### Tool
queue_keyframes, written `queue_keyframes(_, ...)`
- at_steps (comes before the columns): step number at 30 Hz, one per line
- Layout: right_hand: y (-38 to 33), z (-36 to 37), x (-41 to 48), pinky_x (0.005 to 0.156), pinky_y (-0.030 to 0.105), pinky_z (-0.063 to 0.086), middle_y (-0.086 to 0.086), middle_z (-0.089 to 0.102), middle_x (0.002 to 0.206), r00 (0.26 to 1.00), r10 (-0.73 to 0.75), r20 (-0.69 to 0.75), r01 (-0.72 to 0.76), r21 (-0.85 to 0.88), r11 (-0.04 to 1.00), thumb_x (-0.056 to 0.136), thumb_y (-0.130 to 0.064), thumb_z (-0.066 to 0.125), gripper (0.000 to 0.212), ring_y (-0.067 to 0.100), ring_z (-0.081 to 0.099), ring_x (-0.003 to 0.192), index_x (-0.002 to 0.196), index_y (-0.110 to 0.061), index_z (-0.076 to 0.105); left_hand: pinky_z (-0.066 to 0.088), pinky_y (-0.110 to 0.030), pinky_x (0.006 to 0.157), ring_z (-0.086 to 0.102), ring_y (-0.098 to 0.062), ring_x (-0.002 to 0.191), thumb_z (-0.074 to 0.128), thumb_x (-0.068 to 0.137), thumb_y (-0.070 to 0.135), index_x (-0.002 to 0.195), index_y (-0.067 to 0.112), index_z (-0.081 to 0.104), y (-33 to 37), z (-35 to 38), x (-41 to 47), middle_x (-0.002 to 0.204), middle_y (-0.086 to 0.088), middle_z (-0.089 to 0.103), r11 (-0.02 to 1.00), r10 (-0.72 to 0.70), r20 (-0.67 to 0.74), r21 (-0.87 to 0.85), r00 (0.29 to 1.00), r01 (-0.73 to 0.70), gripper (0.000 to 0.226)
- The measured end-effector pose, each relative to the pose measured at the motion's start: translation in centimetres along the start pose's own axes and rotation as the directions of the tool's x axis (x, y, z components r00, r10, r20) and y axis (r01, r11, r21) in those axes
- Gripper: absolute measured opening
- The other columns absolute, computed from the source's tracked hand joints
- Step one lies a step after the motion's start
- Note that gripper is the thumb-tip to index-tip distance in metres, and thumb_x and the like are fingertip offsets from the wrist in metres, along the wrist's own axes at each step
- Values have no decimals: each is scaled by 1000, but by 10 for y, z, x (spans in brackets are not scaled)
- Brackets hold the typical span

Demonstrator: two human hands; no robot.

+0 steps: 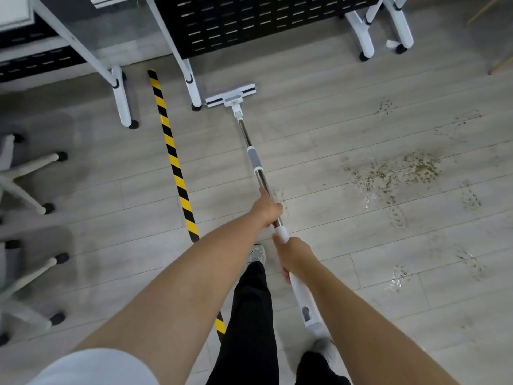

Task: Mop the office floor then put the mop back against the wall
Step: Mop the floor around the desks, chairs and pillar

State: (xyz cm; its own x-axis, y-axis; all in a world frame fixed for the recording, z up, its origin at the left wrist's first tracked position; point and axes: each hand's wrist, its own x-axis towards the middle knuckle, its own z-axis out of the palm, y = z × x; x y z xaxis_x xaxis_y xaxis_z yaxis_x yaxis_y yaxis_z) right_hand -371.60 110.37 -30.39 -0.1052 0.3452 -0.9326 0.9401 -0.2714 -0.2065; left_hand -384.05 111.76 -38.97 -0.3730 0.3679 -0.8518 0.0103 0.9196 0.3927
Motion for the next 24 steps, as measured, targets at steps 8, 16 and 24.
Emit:
queue_keyframes(8, 127, 6, -23, 74, 36, 62, 11, 66, 69, 998, 51, 41, -46, -116, 992, 103, -51, 34, 53, 28, 69, 61, 97, -5, 60, 56, -34, 62, 64, -24, 87, 51, 99, 24, 158, 26, 6, -47, 109, -66, 111, -10, 62, 1000, -8, -28, 12, 1000, 8, 74)
queue_keyframes(16, 304, -13, -105, 52, 28, 46, 7, 60, 56, 996, -47, 80, 57, -125, 991, 106, -48, 30, 52, 18, 55, 39, 106, -5, 59, 57, -38, 73, 64, -26, 81, 54, 92, 22, 137, 17, 37, -98, 253, -186, 101, -14, 65, 997, -1, -23, -80, 1000, -1, 48)
queue_keyframes(24, 399, -8, -164, 44, 27, 52, 10, 66, 81, 987, -99, 126, 97, 21, 995, 91, -12, 52, 27, 18, 61, 49, 118, -8, 48, 51, -30, 56, 63, -24, 80, 55, 92, 16, 148, 12, 31, -121, 302, -244, 108, -12, 62, 1000, -3, -56, 24, 998, 4, 61)
